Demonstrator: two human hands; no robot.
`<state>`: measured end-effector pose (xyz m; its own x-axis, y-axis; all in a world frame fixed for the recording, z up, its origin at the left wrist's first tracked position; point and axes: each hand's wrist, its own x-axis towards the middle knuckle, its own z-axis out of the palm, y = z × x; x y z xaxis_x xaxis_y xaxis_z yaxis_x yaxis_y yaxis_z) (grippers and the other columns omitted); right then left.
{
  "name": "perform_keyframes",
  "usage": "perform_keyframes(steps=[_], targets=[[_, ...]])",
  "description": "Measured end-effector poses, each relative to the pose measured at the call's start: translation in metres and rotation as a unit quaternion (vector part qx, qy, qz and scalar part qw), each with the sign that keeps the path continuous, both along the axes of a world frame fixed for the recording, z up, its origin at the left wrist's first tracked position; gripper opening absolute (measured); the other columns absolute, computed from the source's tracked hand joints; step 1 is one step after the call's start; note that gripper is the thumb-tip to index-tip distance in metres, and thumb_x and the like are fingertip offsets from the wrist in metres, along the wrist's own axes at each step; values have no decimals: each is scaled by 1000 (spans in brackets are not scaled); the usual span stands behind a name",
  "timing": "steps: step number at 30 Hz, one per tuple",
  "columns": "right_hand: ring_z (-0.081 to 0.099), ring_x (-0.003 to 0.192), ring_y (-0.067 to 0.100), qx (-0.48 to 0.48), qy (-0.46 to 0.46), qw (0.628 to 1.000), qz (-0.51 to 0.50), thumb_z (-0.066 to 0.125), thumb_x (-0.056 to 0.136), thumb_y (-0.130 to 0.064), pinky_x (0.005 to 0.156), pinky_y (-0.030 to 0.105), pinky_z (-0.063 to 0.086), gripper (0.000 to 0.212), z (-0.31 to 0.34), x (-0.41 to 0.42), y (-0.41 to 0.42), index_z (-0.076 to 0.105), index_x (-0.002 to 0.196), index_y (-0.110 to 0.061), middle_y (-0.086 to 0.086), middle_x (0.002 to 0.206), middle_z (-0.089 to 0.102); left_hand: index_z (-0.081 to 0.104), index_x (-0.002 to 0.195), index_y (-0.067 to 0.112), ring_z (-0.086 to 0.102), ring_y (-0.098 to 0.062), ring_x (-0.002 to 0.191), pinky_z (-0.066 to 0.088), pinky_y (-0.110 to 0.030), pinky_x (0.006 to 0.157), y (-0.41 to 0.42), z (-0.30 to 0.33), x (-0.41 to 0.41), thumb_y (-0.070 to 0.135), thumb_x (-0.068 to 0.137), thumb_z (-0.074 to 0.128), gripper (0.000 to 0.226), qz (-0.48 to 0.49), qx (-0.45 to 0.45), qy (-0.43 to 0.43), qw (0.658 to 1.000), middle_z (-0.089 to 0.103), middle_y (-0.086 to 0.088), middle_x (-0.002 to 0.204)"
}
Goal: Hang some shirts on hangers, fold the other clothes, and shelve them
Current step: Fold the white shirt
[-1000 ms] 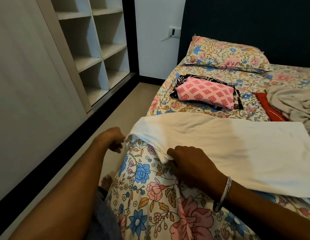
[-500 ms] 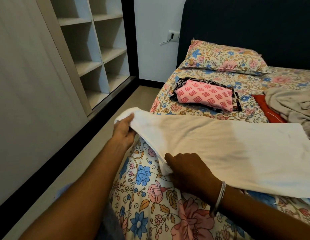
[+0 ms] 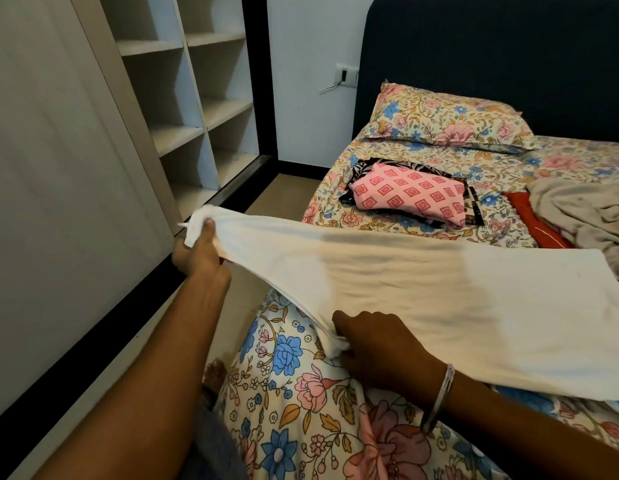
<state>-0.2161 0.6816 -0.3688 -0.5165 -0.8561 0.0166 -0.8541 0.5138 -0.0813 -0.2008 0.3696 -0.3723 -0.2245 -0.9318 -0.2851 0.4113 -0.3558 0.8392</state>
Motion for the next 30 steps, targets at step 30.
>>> perform_keyframes(steps=[30], targets=[[67, 97, 44, -464, -593, 506, -422, 69, 89, -2, 87, 56, 57, 39, 24, -116, 61, 60, 125, 6, 29, 114, 67, 63, 127, 20, 63, -14, 117, 51, -39, 101, 168, 21, -23, 37, 106, 46, 32, -285, -531, -173, 779, 67, 2, 130]])
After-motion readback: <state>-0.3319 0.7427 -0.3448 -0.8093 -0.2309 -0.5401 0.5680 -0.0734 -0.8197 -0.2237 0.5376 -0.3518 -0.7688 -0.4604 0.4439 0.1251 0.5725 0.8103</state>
